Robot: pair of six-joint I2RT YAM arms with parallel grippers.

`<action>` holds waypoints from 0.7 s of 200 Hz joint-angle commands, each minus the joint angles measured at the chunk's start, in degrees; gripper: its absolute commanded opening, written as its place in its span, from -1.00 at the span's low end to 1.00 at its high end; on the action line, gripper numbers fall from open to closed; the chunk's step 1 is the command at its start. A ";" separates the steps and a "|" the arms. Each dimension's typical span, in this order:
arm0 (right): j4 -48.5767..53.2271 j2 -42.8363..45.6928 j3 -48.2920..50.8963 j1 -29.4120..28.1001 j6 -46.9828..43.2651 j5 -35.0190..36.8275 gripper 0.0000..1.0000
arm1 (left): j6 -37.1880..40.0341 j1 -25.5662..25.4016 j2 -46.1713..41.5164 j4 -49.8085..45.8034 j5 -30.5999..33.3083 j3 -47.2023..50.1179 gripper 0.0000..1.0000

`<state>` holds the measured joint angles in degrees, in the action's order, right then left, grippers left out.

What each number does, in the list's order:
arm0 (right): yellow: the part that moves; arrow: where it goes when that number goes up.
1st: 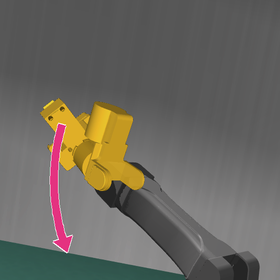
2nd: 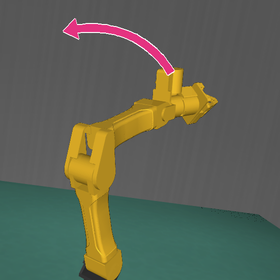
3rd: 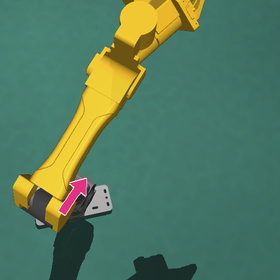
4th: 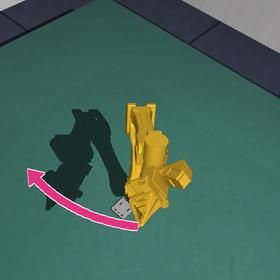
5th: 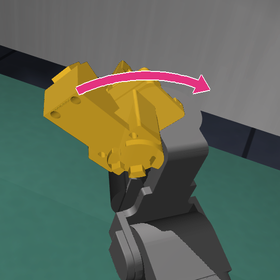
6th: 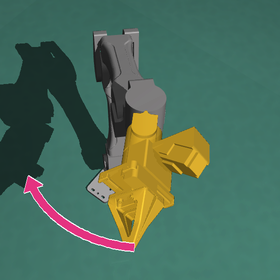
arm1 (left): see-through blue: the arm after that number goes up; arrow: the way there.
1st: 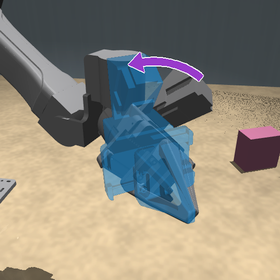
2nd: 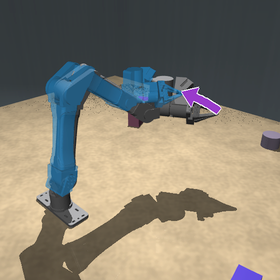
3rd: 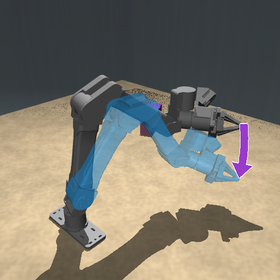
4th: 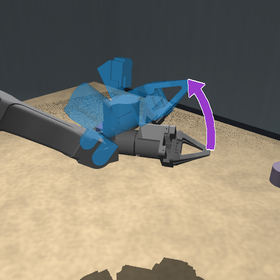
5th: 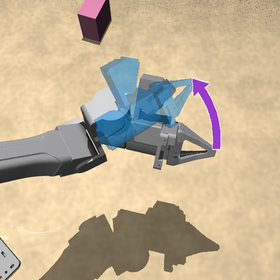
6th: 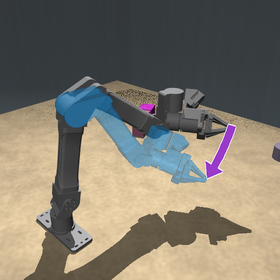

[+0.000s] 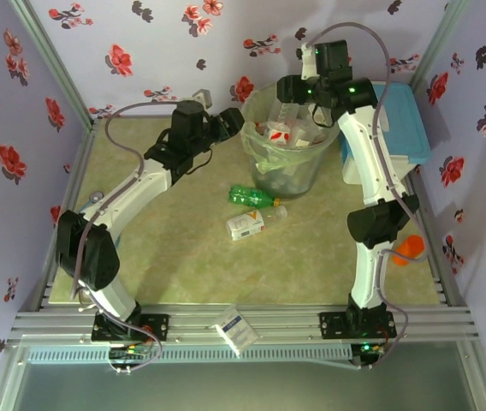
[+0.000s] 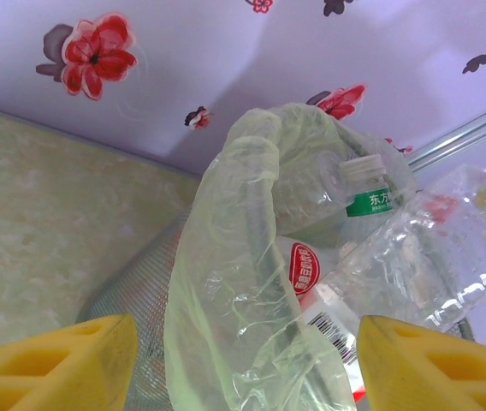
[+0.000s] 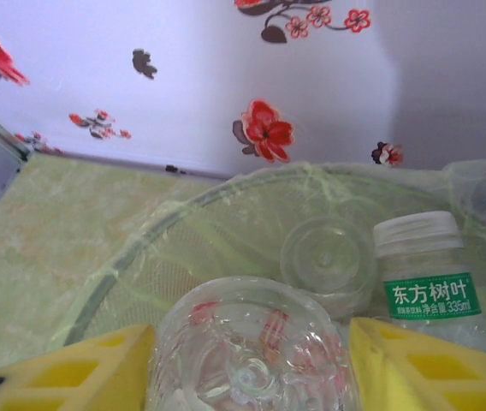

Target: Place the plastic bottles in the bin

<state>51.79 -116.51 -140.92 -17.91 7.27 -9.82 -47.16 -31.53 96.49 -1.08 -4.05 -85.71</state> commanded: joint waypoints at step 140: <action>12.09 -11.06 -4.80 0.68 -1.35 -8.45 -0.03 | -2.48 0.26 5.62 4.31 -4.90 -4.29 0.32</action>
<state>53.67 -125.43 -146.02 -17.23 7.22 -18.90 -48.60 -31.53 101.25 0.56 -7.64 -87.94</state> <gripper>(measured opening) 0.484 0.663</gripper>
